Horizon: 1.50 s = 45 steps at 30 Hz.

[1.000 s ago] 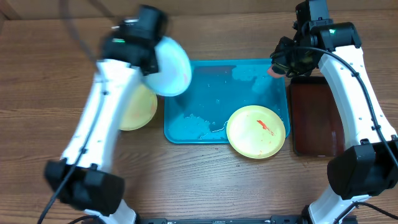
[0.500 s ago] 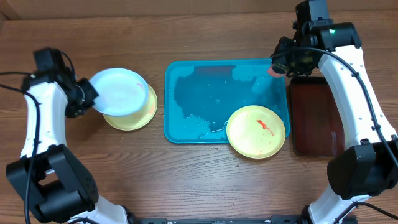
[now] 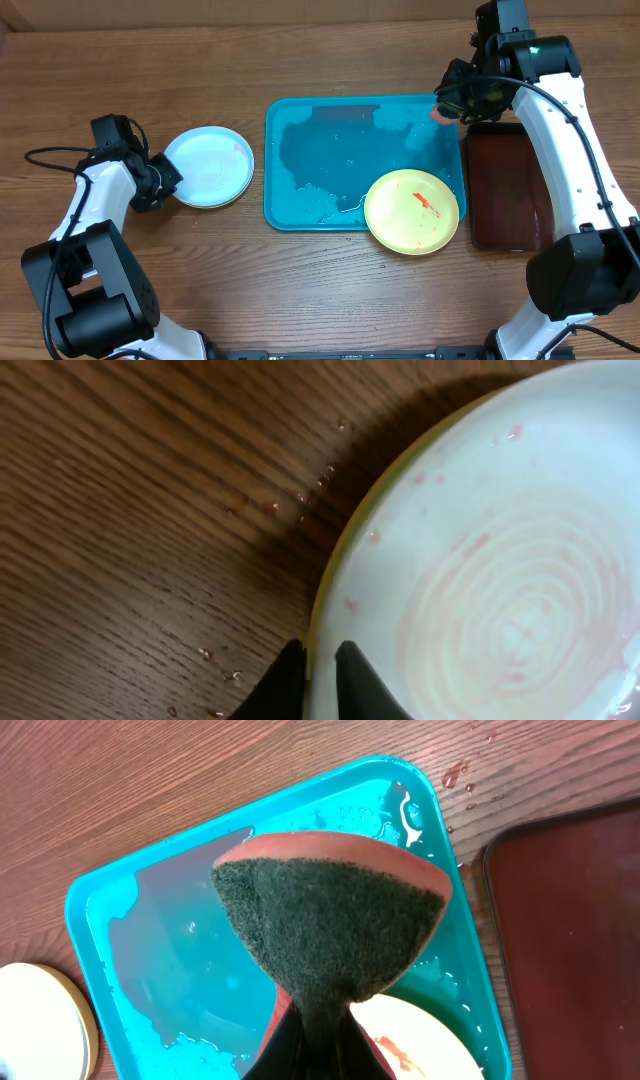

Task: Clean dirty plates on tray and stack at the side
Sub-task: 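Release the light-blue plate and move left gripper over the tray, then grip the remaining yellow plate rim with left gripper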

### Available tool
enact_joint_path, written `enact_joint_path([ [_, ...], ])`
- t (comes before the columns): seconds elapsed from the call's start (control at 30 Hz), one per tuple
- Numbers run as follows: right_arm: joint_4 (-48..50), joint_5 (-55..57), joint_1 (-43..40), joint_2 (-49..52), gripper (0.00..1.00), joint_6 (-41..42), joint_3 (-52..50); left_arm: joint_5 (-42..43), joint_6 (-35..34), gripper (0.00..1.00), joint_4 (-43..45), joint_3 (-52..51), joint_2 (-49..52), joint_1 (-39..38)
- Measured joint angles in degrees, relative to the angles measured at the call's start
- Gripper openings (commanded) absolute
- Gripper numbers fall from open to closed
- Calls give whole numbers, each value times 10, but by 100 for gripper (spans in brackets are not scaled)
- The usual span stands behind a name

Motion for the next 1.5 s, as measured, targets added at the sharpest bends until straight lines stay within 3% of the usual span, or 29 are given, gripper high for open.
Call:
enact_joint_path([
  [0.07,0,0,0,0,4,0,0,-3,-3,47,2,0,0,-3],
  [0.13,0,0,0,0,4,0,0,-5,0,52,2,0,0,-5],
  [0.3,0,0,0,0,4,0,0,-9,8,52,-49,23,0,-16],
  [0.47,0,0,0,0,4,0,0,-10,13,54,-114,117,0,-59],
  [0.7,0,0,0,0,4,0,0,47,1,54,-136,168,0,-201],
  [1.0,0,0,0,0,4,0,0,79,-68,59,-85,168,2,-424],
  [1.07,0,0,0,0,4,0,0,87,-87,59,-65,169,11,-461],
  [1.13,0,0,0,0,4,0,0,99,-104,52,-58,171,32,-490],
  [1.2,-1,0,0,0,4,0,0,116,-118,48,-59,172,59,-510],
  [1.5,-2,0,0,0,4,0,0,171,-152,47,-55,172,122,-524],
])
